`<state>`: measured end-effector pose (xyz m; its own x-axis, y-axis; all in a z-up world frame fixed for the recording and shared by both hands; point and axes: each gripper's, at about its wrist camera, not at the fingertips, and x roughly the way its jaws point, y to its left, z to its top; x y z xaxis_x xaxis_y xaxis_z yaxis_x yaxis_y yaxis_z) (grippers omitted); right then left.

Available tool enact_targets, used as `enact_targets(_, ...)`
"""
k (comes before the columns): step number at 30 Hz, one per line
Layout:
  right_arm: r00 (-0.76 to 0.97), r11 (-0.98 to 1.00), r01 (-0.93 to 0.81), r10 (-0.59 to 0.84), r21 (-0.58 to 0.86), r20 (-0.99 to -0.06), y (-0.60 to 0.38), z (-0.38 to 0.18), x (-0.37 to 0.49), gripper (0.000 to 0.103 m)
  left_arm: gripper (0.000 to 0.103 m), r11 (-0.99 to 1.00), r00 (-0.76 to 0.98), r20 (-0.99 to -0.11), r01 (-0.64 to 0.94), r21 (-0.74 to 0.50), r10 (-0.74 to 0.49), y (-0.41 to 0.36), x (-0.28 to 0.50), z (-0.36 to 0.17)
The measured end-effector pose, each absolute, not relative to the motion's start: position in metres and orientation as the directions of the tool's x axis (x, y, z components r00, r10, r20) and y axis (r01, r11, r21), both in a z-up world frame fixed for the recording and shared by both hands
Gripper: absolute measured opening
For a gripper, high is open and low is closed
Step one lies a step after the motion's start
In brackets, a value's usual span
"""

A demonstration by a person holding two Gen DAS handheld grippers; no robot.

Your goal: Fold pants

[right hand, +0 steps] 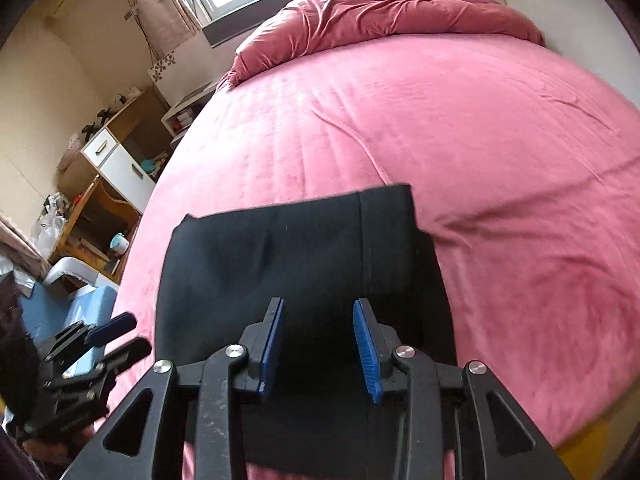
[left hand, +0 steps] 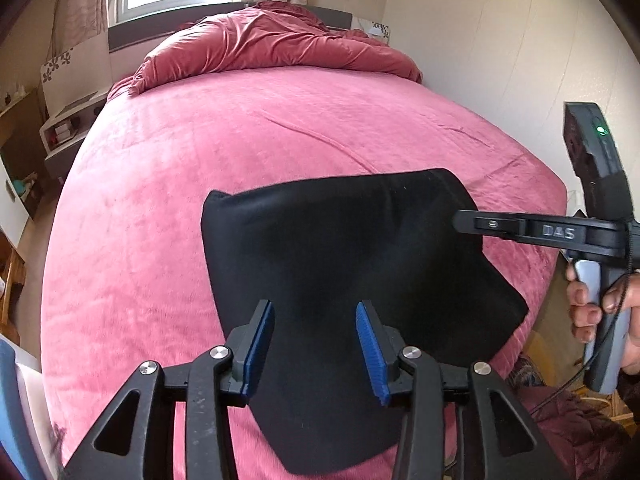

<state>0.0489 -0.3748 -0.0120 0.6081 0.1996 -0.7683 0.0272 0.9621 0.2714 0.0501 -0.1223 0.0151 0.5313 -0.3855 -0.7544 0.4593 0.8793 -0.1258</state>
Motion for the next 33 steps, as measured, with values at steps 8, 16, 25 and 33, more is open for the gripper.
enact_targets(8, 0.586, 0.954, 0.138, 0.137, 0.266, -0.799, -0.397, -0.039, 0.088, 0.036, 0.045, 0.896, 0.497, -0.795, 0.427, -0.126, -0.349, -0.132, 0.085, -0.001)
enact_targets(16, 0.604, 0.962, 0.147, 0.097, 0.231, -0.791, -0.407, -0.071, 0.113, 0.039, 0.046, 0.901, 0.465, -0.826, 0.418, -0.114, -0.32, -0.145, 0.104, -0.031)
enact_targets(25, 0.623, 0.966, 0.14, 0.085, 0.217, -0.777, -0.406, -0.064, 0.113, 0.044, 0.052, 0.913, 0.501, -0.81, 0.397, -0.097, -0.304, -0.147, 0.094, -0.028)
enact_targets(33, 0.612, 0.964, 0.164, 0.068, 0.211, -0.788, -0.411, -0.058, 0.091, 0.068, 0.054, 0.933, 0.531, -0.792, 0.334, -0.132, -0.301, -0.125, 0.087, -0.015)
